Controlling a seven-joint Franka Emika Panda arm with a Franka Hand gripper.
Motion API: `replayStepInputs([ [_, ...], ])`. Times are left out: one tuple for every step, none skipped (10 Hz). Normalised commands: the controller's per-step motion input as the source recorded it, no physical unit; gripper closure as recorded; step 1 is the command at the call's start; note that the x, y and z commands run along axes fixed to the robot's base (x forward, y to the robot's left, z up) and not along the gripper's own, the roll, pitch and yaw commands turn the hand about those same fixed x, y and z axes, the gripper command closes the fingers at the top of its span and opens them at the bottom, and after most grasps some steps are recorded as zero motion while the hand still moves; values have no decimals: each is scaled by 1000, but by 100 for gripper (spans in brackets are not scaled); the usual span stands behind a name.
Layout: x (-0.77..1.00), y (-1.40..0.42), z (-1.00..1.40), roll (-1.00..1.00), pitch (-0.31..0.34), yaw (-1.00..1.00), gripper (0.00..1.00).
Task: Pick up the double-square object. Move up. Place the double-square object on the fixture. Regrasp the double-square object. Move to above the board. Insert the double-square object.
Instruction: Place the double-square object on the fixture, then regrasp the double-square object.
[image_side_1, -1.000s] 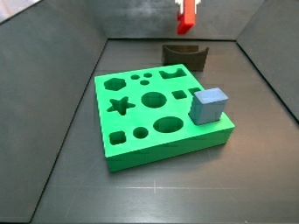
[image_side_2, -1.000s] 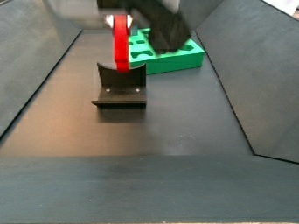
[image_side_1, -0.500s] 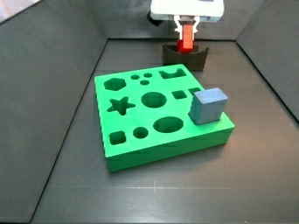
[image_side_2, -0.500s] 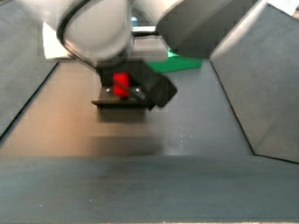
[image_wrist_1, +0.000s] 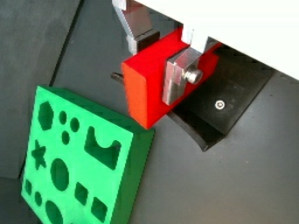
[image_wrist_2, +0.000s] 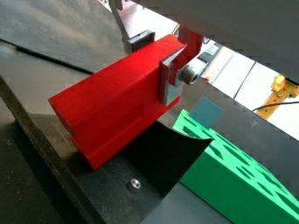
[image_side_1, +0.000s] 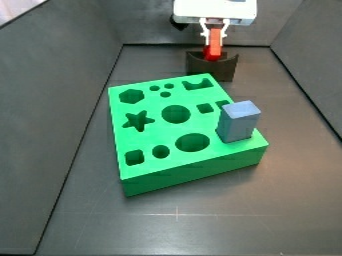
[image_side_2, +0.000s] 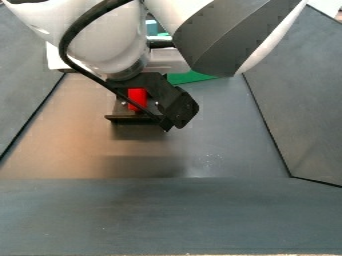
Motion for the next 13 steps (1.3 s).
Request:
replayStepInputs([
  [80, 18, -728, -68, -13, -89, 100],
  [77, 17, -728, -67, -12, -80, 100],
  [0, -500, -167, 0, 0, 0, 100],
  [0, 0, 0, 0, 0, 0, 0],
  [0, 0, 1000, -8, 47, -13, 0],
  [-6, 1, 1000, -6, 53, -10, 0],
  [-15, 5, 1000, -3, 42, -13, 0],
  [-19, 4, 1000, -5, 27, -14, 0],
  [-24, 5, 1000, -11, 14, -15, 0],
  [-26, 6, 909, -18, 2, -16, 0],
  [-20, 5, 652, -26, -13, -8, 0],
  [-16, 4, 456, -34, -19, -2, 0],
  [-14, 7, 266, -46, -22, 8, 0],
])
